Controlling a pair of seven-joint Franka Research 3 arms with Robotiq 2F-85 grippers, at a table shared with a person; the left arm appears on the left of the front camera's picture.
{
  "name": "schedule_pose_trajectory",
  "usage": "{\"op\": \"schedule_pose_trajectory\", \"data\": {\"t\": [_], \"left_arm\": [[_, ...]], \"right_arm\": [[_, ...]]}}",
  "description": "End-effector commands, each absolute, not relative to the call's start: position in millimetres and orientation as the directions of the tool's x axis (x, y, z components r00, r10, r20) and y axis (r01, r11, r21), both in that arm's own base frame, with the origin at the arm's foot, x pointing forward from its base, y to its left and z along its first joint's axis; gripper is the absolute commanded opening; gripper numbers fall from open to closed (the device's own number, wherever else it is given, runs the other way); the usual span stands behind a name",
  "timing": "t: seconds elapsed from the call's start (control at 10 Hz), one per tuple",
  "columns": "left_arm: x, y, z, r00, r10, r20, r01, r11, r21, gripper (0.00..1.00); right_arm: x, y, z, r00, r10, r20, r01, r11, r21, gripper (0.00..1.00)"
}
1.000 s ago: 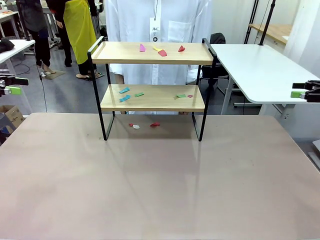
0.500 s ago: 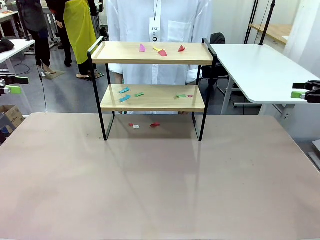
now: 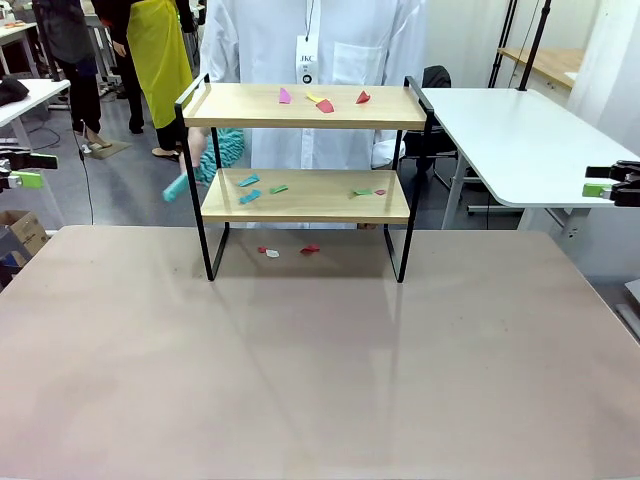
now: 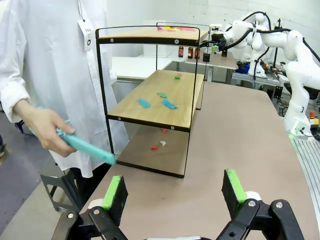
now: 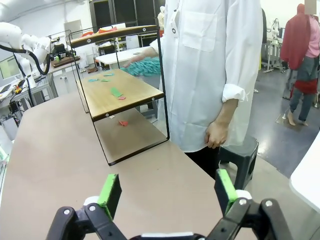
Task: Clean the shelf.
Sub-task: Pick up the Duster handed by the human.
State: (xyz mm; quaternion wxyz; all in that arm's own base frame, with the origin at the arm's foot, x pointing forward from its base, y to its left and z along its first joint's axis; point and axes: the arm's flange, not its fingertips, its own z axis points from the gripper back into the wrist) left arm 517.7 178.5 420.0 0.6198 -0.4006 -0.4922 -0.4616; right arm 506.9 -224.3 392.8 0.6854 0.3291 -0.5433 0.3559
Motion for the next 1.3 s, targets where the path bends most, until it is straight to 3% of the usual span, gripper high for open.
{"op": "schedule_pose_trajectory", "data": {"t": [0.0, 1.2], "left_arm": [[517.5, 178.5, 421.2, 0.087, -0.179, 0.980, 0.966, 0.254, -0.039, 1.00], [517.5, 178.5, 421.2, 0.087, -0.179, 0.980, 0.966, 0.254, -0.039, 1.00]], "right_arm": [[507.9, -221.7, 396.0, 0.175, 0.130, 0.976, -0.841, 0.535, 0.080, 1.00], [507.9, -221.7, 396.0, 0.175, 0.130, 0.976, -0.841, 0.535, 0.080, 1.00]]}}
